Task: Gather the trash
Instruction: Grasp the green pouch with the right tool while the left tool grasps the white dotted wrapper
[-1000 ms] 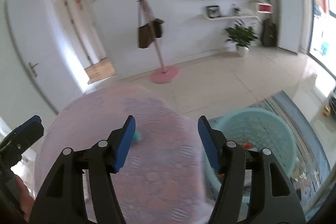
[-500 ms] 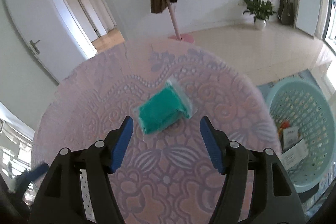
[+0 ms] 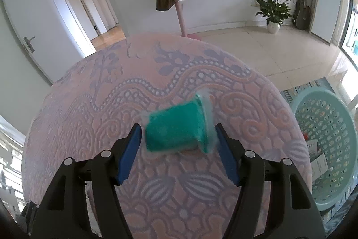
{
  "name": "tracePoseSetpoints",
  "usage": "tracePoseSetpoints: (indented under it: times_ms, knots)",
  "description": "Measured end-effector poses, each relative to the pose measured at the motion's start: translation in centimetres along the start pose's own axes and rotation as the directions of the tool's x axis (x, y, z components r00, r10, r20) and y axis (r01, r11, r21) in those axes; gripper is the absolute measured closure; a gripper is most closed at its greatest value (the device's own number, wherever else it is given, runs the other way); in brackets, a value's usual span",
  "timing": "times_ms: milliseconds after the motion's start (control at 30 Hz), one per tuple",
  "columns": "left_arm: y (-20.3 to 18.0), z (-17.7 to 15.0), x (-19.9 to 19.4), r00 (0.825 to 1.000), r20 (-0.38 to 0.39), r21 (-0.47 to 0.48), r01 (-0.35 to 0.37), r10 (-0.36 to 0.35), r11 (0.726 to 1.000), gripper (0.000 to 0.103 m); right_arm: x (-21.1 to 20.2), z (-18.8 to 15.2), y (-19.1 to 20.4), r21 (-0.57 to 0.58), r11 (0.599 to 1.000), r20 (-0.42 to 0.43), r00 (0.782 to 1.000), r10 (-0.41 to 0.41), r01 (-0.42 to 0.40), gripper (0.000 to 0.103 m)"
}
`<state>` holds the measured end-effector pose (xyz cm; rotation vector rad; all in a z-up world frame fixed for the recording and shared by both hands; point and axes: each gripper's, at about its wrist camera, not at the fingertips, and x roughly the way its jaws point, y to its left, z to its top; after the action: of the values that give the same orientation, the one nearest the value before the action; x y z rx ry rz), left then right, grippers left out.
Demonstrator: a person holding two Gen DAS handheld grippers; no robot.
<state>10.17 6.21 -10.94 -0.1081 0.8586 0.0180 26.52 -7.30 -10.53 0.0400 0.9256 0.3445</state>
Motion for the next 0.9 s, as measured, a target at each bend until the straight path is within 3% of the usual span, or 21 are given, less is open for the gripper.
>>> tracePoseSetpoints:
  times_ms: [67,100,233,267,367,600,733,900]
  knots:
    - [-0.4,-0.2,-0.1,1.0,0.006,0.021,-0.027,0.027,0.999,0.044,0.1,0.0,0.6,-0.031,0.999,0.003,1.0,-0.026,0.027,0.046]
    - [-0.6,-0.2,-0.1,0.999,0.008,0.031,-0.034,0.034,0.999,0.049,0.1,-0.1,0.9,-0.046,0.999,0.002,1.0,-0.026,0.026,0.054]
    - [-1.0,-0.2,-0.3,0.999,0.017,0.055,-0.048,0.047,0.997,0.069,0.0,-0.2,1.0,-0.057,0.998,0.012,1.0,-0.015,0.016,0.056]
    - [-1.0,-0.1,-0.3,0.999,0.019,0.053,-0.046,0.045,0.998,0.078,-0.1,-0.3,0.9,-0.057,0.998,0.01,1.0,-0.01,0.011,0.056]
    - [-0.7,-0.5,-0.8,0.999,0.024,0.039,-0.033,0.032,0.999,0.09,-0.3,-0.3,0.7,-0.048,0.999,0.018,1.0,0.006,-0.005,0.057]
    - [-0.8,-0.1,-1.9,0.998,0.053,0.017,0.027,-0.028,0.999,0.099,-3.0,-0.5,-0.4,-0.024,0.994,0.119,0.987,0.11,-0.108,0.057]
    - [-0.9,1.4,-3.3,0.993,0.096,0.02,0.073,-0.074,0.997,0.1,-4.7,-0.4,-2.0,0.017,0.992,0.149,0.982,0.119,-0.123,0.057]
    - [-1.9,3.7,-5.5,0.973,0.172,0.03,0.149,-0.152,0.988,0.1,-8.7,0.2,-5.3,0.068,0.989,0.233,0.966,0.115,-0.134,0.057]
